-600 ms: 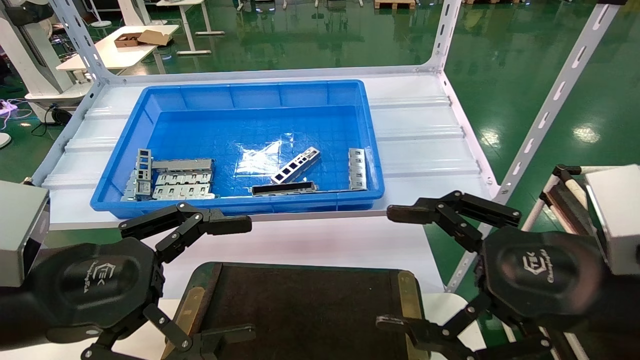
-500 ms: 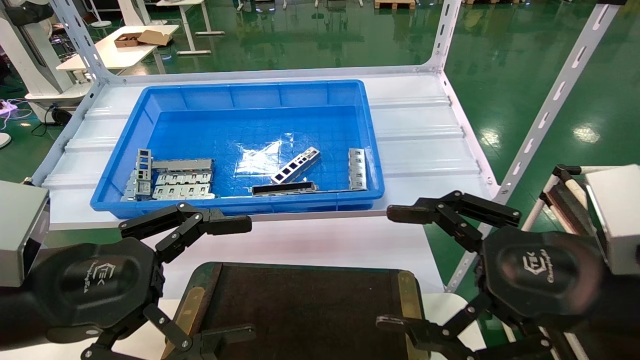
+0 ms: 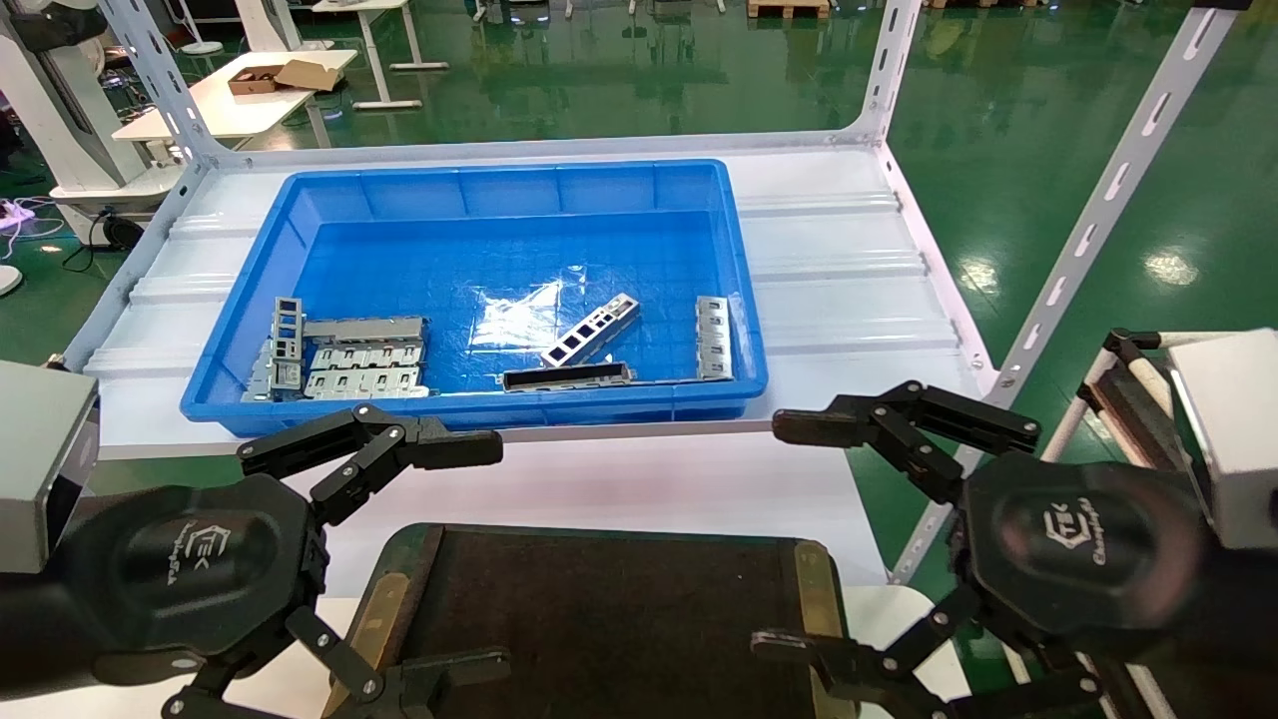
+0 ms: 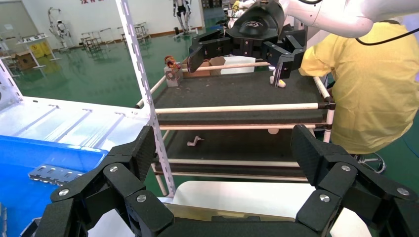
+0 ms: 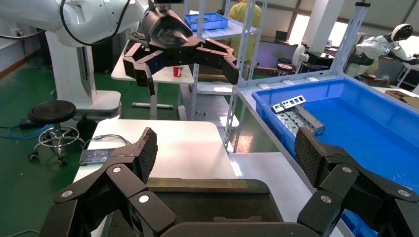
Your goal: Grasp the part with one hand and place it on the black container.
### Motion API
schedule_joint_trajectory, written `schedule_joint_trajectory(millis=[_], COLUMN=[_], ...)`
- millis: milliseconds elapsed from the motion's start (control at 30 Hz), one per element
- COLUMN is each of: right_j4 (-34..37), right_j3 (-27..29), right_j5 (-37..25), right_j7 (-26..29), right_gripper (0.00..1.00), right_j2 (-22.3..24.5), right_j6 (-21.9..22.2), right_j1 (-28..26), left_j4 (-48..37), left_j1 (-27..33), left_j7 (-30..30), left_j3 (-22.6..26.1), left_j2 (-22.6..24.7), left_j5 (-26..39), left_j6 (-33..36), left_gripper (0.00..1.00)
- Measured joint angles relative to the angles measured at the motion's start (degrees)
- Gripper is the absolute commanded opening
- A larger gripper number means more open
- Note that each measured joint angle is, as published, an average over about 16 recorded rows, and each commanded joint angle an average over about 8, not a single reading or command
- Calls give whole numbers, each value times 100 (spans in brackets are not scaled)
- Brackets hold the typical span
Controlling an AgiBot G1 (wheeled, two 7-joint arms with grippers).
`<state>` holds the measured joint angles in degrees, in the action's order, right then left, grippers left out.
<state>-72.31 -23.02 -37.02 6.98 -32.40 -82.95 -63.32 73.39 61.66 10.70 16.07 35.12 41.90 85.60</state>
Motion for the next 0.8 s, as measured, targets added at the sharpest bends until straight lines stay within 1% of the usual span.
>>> schedule_joint_trajectory(millis=[533, 667, 800], right_j4=[0, 0, 1], right_j3=[0, 0, 0], right_j5=[0, 0, 0], right_j7=[0, 0, 0], right_gripper=[100, 100, 100], right_j2=[0, 0, 0], right_j6=[0, 0, 0], right_j1=[0, 0, -1], left_j4=[-1, 2, 13], left_j1=[8, 23, 63], left_j7=[8, 22, 69], left_j3=[2, 17, 64], left_j2=[14, 57, 152], left_j5=[14, 97, 292], left_j6=[-40, -185, -487], left_gripper=[100, 100, 100])
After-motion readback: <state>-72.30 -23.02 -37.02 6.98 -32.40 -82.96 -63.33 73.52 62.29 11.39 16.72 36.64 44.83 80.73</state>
